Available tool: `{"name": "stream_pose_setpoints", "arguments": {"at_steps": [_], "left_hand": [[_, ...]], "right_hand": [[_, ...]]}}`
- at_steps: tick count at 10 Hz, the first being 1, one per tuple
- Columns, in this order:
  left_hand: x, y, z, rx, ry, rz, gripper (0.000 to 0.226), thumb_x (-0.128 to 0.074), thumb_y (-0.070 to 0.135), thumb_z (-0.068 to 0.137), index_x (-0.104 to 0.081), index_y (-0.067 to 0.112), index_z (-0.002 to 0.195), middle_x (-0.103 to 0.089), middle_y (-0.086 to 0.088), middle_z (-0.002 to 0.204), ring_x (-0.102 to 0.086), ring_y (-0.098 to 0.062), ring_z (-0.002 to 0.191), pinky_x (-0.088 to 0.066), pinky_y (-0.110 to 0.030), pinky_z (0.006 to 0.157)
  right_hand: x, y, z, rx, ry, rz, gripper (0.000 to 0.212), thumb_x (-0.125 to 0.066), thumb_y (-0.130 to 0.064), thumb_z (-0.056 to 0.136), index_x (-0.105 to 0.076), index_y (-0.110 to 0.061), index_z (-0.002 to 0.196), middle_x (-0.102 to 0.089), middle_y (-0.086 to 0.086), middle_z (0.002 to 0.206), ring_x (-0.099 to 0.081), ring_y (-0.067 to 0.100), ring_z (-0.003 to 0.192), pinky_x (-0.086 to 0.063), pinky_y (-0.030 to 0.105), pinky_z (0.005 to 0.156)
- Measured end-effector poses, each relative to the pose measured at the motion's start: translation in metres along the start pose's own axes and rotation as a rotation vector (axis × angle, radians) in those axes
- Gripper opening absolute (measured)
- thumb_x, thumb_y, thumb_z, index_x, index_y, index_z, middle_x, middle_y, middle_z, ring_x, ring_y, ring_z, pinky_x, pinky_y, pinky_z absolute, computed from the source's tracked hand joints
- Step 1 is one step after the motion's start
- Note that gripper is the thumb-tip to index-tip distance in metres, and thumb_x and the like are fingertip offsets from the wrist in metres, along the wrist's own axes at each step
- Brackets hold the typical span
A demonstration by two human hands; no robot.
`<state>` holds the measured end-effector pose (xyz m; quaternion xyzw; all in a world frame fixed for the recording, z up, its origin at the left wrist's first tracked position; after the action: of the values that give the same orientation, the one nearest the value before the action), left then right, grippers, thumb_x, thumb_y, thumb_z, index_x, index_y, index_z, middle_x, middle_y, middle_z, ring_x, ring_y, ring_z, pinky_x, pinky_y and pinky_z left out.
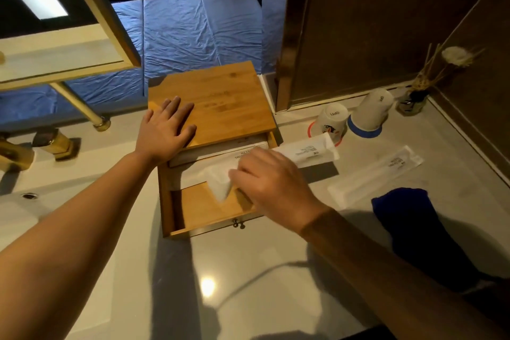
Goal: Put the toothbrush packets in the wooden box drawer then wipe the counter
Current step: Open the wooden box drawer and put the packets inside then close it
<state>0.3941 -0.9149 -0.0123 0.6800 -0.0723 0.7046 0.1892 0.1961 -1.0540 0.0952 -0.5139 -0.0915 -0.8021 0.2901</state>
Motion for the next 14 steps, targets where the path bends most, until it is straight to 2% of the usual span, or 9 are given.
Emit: {"name": "stream_pose_setpoints", "arguments": {"at_steps": [2,3,5,6,7,8,10,12,14], "left_hand": [[0.003,0.003,-0.001,-0.001,0.016,-0.015,0.07,-0.018,0.063,0.082,-0.029,0.033,0.144,-0.024,-0.006,0.157,-0.017,-0.024,0.146,-0.016,-0.048,0.114],[0.002,0.002,-0.002,-0.005,0.023,-0.023,0.069,-0.019,0.062,0.083,-0.029,0.033,0.144,-0.024,-0.005,0.157,-0.016,-0.024,0.146,-0.014,-0.048,0.114],[0.001,0.001,-0.001,-0.004,0.033,-0.039,0.065,-0.023,0.06,0.085,-0.029,0.034,0.144,-0.023,-0.004,0.157,-0.016,-0.022,0.146,-0.014,-0.048,0.115],[0.0,0.001,-0.001,-0.007,0.039,-0.033,0.061,-0.028,0.057,0.087,-0.029,0.034,0.144,-0.023,-0.004,0.157,-0.015,-0.022,0.146,-0.013,-0.047,0.115],[-0.001,0.001,0.0,-0.009,0.04,-0.03,0.06,-0.029,0.055,0.088,-0.028,0.034,0.144,-0.023,-0.004,0.157,-0.015,-0.022,0.147,-0.013,-0.046,0.115],[0.0,0.001,0.0,-0.007,0.041,-0.034,0.059,-0.029,0.055,0.089,-0.027,0.035,0.145,-0.022,-0.004,0.158,-0.014,-0.022,0.147,-0.012,-0.046,0.115],[0.0,0.001,0.0,-0.013,0.048,-0.03,0.059,-0.03,0.055,0.089,-0.028,0.034,0.145,-0.022,-0.004,0.158,-0.015,-0.022,0.147,-0.013,-0.045,0.115],[0.001,0.001,0.0,-0.019,0.05,-0.037,0.06,-0.029,0.055,0.089,-0.029,0.034,0.144,-0.023,-0.004,0.157,-0.015,-0.023,0.147,-0.012,-0.045,0.115],[0.001,0.001,-0.001,-0.017,0.051,-0.044,0.059,-0.03,0.054,0.089,-0.029,0.034,0.144,-0.023,-0.004,0.157,-0.016,-0.023,0.146,-0.013,-0.045,0.115]], "right_hand": [[-0.083,-0.048,0.033,0.077,-0.271,0.057,0.024,-0.082,-0.005,0.054,-0.067,-0.009,0.072,-0.063,0.01,0.074,-0.059,0.025,0.07,-0.042,0.028,0.051],[-0.115,-0.046,0.036,0.032,-0.426,0.054,0.027,-0.077,-0.001,0.064,-0.068,-0.004,0.088,-0.063,0.016,0.092,-0.059,0.033,0.086,-0.047,0.036,0.06],[-0.135,-0.043,0.046,0.029,-0.462,0.023,0.022,-0.06,0.001,0.08,-0.062,-0.001,0.101,-0.059,0.018,0.105,-0.053,0.034,0.1,-0.038,0.037,0.066],[-0.137,-0.03,0.038,-0.073,-0.464,0.076,0.022,-0.058,-0.011,0.085,-0.061,-0.003,0.106,-0.058,0.018,0.108,-0.052,0.034,0.103,-0.042,0.038,0.071],[-0.127,-0.013,0.022,-0.167,-0.486,0.097,0.038,-0.047,-0.033,0.092,-0.053,-0.015,0.126,-0.05,0.014,0.13,-0.042,0.031,0.122,-0.039,0.044,0.094],[-0.121,0.004,0.0,-0.239,-0.593,0.078,0.049,-0.036,-0.048,0.094,-0.036,-0.03,0.139,-0.03,0.009,0.15,-0.02,0.029,0.14,-0.023,0.047,0.11],[-0.133,0.028,-0.035,-0.286,-0.786,0.081,0.054,-0.023,-0.057,0.093,-0.018,-0.04,0.143,-0.006,0.003,0.159,0.002,0.025,0.145,-0.005,0.046,0.116],[-0.143,0.03,-0.042,-0.305,-0.85,0.11,0.055,-0.02,-0.059,0.092,-0.02,-0.04,0.143,-0.002,0.004,0.159,0.002,0.026,0.145,-0.003,0.047,0.116],[-0.15,0.031,-0.053,-0.365,-0.891,0.126,0.063,-0.017,-0.063,0.089,-0.004,-0.038,0.145,0.006,0.001,0.159,0.009,0.022,0.146,0.003,0.044,0.117]]}}
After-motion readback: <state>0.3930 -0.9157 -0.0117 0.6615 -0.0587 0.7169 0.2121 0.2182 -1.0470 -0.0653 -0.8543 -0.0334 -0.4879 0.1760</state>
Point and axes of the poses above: each hand's wrist, its own z-axis towards the middle knuckle, its own x-axis out of the back of the hand, y = z × x, the point moved 10 cm from there along z, towards the middle knuckle
